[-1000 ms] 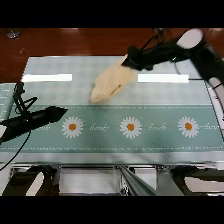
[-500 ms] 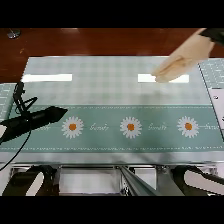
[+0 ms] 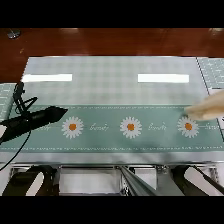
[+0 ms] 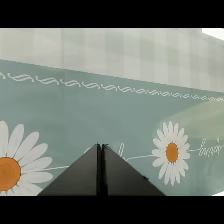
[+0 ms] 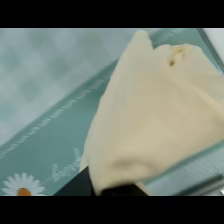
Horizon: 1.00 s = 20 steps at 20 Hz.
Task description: Fold the shirts.
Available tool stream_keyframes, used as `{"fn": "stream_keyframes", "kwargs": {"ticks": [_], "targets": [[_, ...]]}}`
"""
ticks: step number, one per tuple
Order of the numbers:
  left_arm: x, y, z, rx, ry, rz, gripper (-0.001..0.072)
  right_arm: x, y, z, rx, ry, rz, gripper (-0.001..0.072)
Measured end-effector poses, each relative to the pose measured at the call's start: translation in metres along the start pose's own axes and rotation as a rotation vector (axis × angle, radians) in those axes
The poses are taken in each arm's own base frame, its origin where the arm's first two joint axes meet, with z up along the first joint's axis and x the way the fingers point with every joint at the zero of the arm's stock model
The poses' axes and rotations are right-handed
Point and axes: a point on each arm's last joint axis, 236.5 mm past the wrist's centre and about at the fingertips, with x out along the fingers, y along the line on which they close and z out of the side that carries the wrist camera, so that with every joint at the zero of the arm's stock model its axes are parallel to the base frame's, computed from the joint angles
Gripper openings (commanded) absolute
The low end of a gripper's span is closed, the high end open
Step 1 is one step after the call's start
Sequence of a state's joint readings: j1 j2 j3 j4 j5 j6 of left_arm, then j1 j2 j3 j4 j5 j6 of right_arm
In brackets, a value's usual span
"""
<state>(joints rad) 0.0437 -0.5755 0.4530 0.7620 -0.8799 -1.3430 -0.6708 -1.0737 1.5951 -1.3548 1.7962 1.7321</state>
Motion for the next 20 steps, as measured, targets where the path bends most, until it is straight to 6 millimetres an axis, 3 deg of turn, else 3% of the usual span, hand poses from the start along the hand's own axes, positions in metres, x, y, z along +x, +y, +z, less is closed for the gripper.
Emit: {"fn": "stream_keyframes", "kwargs": {"ticks": [3, 5, 6, 7, 8, 10, 12, 14, 15, 16, 17, 18, 20], "targets": [[0.0, 0.001, 0.002, 0.0, -0.01, 0.002, 0.0015, 0.004, -0.081, -0.044, 0.162, 0.04, -0.2, 0.002], [0.0, 0.001, 0.003, 0.0, -0.012, 0.003, 0.0015, 0.004, -0.125, -0.078, 0.292, 0.054, -0.31, 0.0028], [0.0, 0.001, 0.003, 0.0, -0.013, 0.003, 0.0015, 0.004, -0.144, -0.098, 0.362, 0.061, -0.361, 0.0177], [0.0, 0.001, 0.003, 0.0, -0.013, 0.003, 0.0015, 0.006, -0.158, -0.117, 0.423, 0.064, -0.407, 0.0485], [0.0, 0.001, 0.003, 0.0, -0.014, 0.003, 0.0015, 0.007, -0.172, -0.136, 0.482, 0.066, -0.464, 0.0629], [0.0, 0.001, 0.004, 0.0, -0.016, 0.004, 0.0015, 0.009, -0.193, -0.162, 0.556, 0.057, -0.559, 0.0628], [-0.001, 0.001, 0.006, 0.001, -0.024, 0.005, 0.0015, 0.012, -0.201, -0.166, 0.577, 0.02, -0.584, 0.0627], [-0.006, -0.002, 0.024, 0.017, -0.077, 0.01, 0.0015, 0.01, -0.201, -0.146, 0.557, -0.055, -0.556, 0.0602], [-0.011, -0.004, 0.04, 0.031, -0.12, 0.015, 0.0015, 0.006, -0.196, -0.124, 0.533, -0.121, -0.51, 0.0461], [-0.019, -0.008, 0.063, 0.047, -0.174, 0.02, 0.0015, 0.001, -0.186, -0.097, 0.508, -0.201, -0.445, 0.0264], [-0.029, -0.015, 0.089, 0.068, -0.225, 0.022, 0.0014, -0.007, -0.166, -0.062, 0.468, -0.289, -0.345, 0.0098], [-0.038, -0.024, 0.114, 0.094, -0.267, 0.02, 0.0015, -0.015, -0.139, -0.026, 0.409, -0.37, -0.227, 0.0021], [-0.053, -0.052, 0.164, 0.161, -0.325, -0.001, 0.0013, -0.033, -0.053, 0.038, 0.219, -0.482, 0.072, 0.0021]]}}
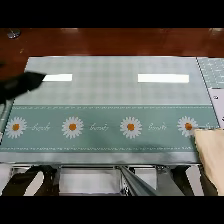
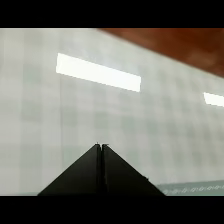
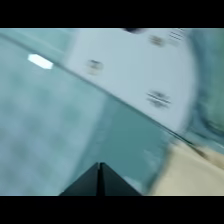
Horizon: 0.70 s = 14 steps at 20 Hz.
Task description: Fold the shirts.
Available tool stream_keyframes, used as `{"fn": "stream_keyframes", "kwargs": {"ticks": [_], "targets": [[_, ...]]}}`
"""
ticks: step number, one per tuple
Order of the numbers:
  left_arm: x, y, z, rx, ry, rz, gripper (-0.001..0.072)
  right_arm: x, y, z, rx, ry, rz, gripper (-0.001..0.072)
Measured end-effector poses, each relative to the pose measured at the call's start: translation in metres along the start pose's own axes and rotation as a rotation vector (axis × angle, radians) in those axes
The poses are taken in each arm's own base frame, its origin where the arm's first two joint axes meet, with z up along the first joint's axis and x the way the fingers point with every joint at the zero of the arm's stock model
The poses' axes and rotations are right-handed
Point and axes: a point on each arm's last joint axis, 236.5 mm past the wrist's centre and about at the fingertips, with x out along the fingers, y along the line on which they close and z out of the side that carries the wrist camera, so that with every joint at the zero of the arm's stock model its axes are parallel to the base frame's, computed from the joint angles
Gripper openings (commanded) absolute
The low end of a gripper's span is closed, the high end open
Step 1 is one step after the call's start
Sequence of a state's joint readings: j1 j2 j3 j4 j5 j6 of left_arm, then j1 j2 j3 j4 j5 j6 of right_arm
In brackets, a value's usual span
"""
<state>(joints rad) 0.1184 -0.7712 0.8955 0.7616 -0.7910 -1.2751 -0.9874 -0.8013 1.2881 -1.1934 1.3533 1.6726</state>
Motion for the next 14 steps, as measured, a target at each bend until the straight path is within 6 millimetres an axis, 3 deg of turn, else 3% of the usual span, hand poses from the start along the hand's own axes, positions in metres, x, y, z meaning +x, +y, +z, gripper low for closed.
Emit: {"fn": "stream_keyframes", "kwargs": {"ticks": [1, 3, 5, 6, 8, 11, 14], "targets": [[0.004, -0.014, 0.021, 0.038, 0.0, -0.028, 0.0013, 0.004, 0.049, 0.007, -0.068, 0.001, 0.148, 0.0021], [0.019, -0.04, 0.039, 0.102, 0.056, -0.09, 0.0013, 0.01, 0.138, -0.014, -0.244, 0.075, 0.386, 0.0021], [0.041, -0.052, 0.025, 0.159, 0.178, -0.116, 0.0014, 0.027, 0.193, -0.07, -0.445, 0.2, 0.474, 0.0021], [0.051, -0.048, 0.009, 0.167, 0.249, -0.105, 0.0015, 0.041, 0.206, -0.1, -0.525, 0.26, 0.465, 0.0021], [0.069, -0.024, -0.029, 0.159, 0.384, -0.039, 0.0014, 0.078, 0.208, -0.159, -0.653, 0.369, 0.363, 0.0021], [0.08, 0.031, -0.081, 0.079, 0.53, 0.095, 0.0014, 0.133, 0.171, -0.23, -0.745, 0.515, 0.159, 0.0021], [0.08, 0.061, -0.105, 0.01, 0.588, 0.168, 0.0015, 0.164, 0.133, -0.268, -0.775, 0.601, 0.01, 0.0021]]}}
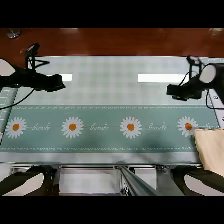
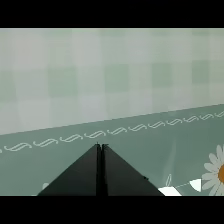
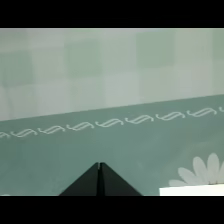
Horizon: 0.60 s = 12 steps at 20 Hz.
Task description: Fold the shirts.
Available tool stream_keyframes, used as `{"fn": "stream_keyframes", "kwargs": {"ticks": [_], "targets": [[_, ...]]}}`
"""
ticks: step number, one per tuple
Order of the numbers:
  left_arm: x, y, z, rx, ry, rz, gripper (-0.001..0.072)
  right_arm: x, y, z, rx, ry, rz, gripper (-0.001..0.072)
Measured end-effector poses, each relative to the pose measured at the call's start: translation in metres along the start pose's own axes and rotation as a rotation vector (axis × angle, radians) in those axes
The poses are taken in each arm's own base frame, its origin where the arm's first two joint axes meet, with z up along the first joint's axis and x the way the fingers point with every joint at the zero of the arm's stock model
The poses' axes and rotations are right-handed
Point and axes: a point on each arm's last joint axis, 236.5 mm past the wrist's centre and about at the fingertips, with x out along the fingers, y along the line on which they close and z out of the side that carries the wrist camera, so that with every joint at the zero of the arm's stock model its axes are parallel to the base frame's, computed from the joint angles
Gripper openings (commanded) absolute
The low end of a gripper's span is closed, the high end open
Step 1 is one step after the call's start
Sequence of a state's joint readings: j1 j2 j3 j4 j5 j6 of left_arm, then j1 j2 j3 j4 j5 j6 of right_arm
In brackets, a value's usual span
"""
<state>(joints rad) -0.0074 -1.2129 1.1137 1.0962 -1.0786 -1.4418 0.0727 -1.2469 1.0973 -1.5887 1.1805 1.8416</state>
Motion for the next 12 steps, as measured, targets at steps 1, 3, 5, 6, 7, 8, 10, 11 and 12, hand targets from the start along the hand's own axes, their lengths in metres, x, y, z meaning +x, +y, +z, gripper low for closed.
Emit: {"fn": "stream_keyframes", "kwargs": {"ticks": [1, 3, 5, 6, 7, 8, 10, 11, 12], "targets": [[0.003, 0.006, -0.004, -0.011, 0.014, 0.01, 0.0015, 0.008, -0.003, -0.004, 0.001, 0.015, -0.023, 0.0021], [0.006, 0.012, -0.012, -0.02, 0.041, 0.022, 0.0015, 0.018, -0.008, -0.012, 0.0, 0.041, -0.055, 0.0021], [0.009, 0.016, -0.017, -0.022, 0.059, 0.03, 0.0015, 0.022, -0.01, -0.015, 0.001, 0.05, -0.073, 0.0021], [0.009, 0.017, -0.018, -0.022, 0.064, 0.032, 0.0015, 0.024, -0.012, -0.015, 0.001, 0.051, -0.08, 0.0021], [0.009, 0.018, -0.02, -0.022, 0.07, 0.033, 0.0015, 0.024, -0.012, -0.016, 0.002, 0.053, -0.083, 0.0021], [0.01, 0.018, -0.02, -0.021, 0.074, 0.035, 0.0015, 0.026, -0.013, -0.017, 0.0, 0.056, -0.087, 0.0021], [0.01, 0.019, -0.022, -0.021, 0.081, 0.035, 0.0015, 0.026, -0.014, -0.018, 0.0, 0.058, -0.091, 0.0021], [0.01, 0.019, -0.022, -0.022, 0.081, 0.036, 0.0015, 0.027, -0.014, -0.018, -0.001, 0.059, -0.092, 0.0021], [0.01, 0.019, -0.023, -0.021, 0.083, 0.037, 0.0015, 0.027, -0.014, -0.018, 0.0, 0.057, -0.093, 0.0021]]}}
